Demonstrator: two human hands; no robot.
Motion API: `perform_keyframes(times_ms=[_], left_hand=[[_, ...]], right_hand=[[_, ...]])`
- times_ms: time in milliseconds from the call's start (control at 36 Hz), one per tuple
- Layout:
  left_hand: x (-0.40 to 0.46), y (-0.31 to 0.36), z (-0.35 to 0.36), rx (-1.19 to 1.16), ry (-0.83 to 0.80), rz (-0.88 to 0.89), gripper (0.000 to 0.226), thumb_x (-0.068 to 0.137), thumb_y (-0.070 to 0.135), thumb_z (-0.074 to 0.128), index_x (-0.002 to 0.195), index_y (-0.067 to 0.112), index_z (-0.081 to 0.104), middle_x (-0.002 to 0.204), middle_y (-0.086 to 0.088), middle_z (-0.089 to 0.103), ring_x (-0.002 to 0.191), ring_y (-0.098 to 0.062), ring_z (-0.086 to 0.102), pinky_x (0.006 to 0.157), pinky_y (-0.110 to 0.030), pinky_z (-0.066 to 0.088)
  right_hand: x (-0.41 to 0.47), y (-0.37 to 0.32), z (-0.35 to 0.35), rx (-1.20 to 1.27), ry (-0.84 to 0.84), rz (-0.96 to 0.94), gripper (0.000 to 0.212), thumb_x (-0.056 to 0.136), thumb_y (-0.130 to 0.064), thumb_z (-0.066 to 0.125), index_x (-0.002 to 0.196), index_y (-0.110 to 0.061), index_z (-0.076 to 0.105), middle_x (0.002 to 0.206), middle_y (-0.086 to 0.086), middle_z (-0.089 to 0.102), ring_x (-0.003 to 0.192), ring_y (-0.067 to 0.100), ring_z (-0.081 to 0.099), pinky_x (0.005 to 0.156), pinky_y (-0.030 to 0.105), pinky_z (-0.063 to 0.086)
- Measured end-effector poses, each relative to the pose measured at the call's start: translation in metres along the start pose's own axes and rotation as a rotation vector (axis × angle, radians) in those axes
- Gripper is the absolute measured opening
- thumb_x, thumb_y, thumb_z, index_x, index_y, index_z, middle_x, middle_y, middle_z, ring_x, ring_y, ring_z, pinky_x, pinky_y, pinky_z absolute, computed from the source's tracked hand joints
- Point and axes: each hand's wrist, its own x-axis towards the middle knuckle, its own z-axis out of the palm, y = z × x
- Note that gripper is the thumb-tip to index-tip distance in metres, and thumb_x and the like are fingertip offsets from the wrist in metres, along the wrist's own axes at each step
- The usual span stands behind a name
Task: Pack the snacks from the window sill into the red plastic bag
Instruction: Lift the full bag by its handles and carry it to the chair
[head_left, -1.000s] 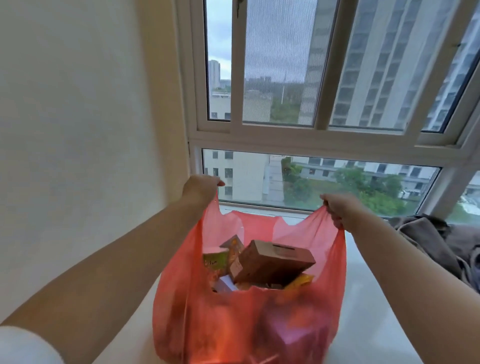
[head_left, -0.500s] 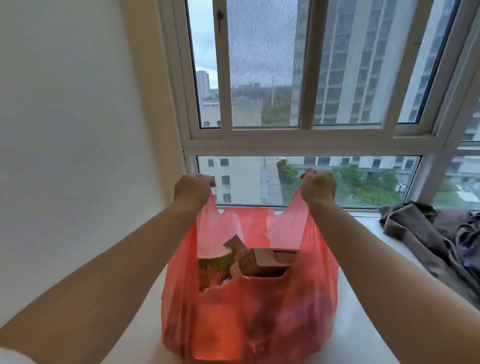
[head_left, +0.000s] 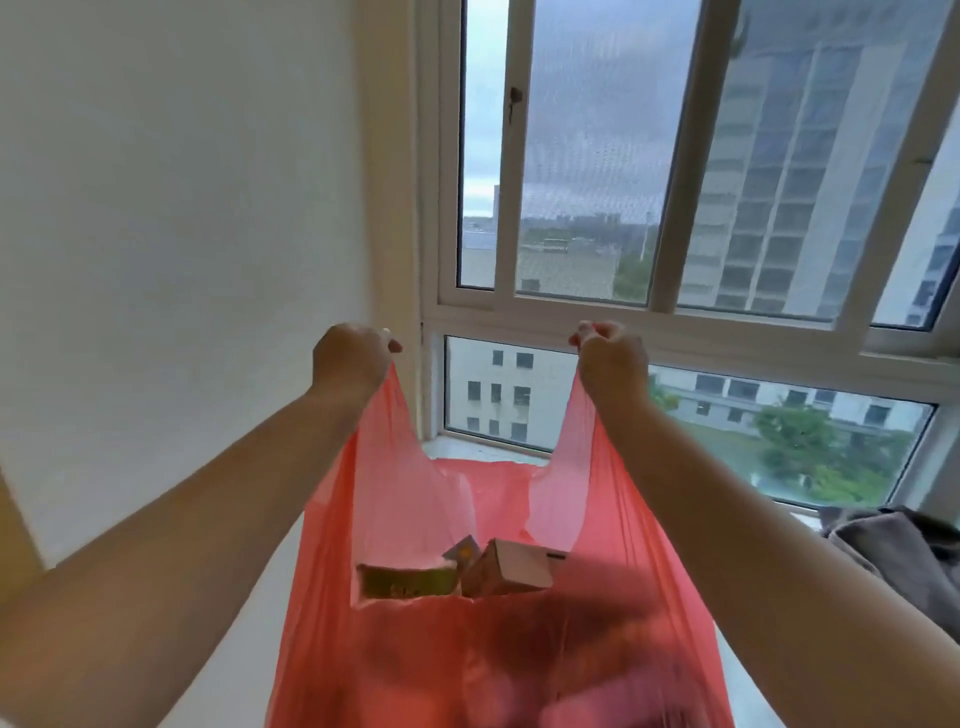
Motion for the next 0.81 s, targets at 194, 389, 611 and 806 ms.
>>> perform_keyframes(times_ms=[194, 389, 611, 806], left_hand=[[-0.042, -0.012, -0.064, -0.037, 0.162, 0.002, 0.028, 0.088, 0.01, 0.049, 0.064, 0.022, 0.056, 0.062, 0.007, 0.051, 0.057, -0.01, 0.046, 0.056, -0.023, 0.04], [-0.091, -0.003, -0.114, 0.065, 0.291, 0.043, 0.027, 0.089, 0.015, 0.05, 0.064, 0.023, 0.055, 0.063, 0.008, 0.051, 0.058, -0.006, 0.046, 0.058, -0.023, 0.04], [-0.14, -0.004, -0.177, -0.007, 0.489, 0.11, 0.036, 0.09, 0.01, 0.048, 0.056, 0.018, 0.056, 0.034, 0.014, 0.039, 0.037, -0.002, 0.037, 0.042, -0.019, 0.024], [-0.173, -0.033, -0.244, 0.128, 0.591, -0.024, 0.023, 0.08, 0.033, 0.056, 0.058, 0.03, 0.06, 0.042, 0.019, 0.048, 0.055, -0.005, 0.047, 0.044, -0.014, 0.035]], right_hand=[[-0.041, -0.042, 0.022, 0.199, -0.258, -0.144, 0.03, 0.093, -0.014, 0.046, 0.066, -0.02, 0.058, 0.056, -0.009, 0.048, 0.05, 0.002, 0.044, 0.051, 0.02, 0.031], [-0.09, -0.077, 0.029, 0.515, -0.558, -0.173, 0.034, 0.095, -0.013, 0.046, 0.063, -0.017, 0.057, 0.052, -0.002, 0.04, 0.041, 0.005, 0.035, 0.045, 0.021, 0.026], [-0.148, -0.116, 0.051, 0.771, -0.941, -0.126, 0.026, 0.099, -0.006, 0.039, 0.077, -0.01, 0.053, 0.049, -0.005, 0.031, 0.033, 0.001, 0.026, 0.035, 0.014, 0.022], [-0.204, -0.14, 0.096, 0.808, -1.119, -0.133, 0.017, 0.096, -0.005, 0.044, 0.08, -0.009, 0.05, 0.045, -0.011, 0.034, 0.036, 0.001, 0.031, 0.035, 0.014, 0.026]])
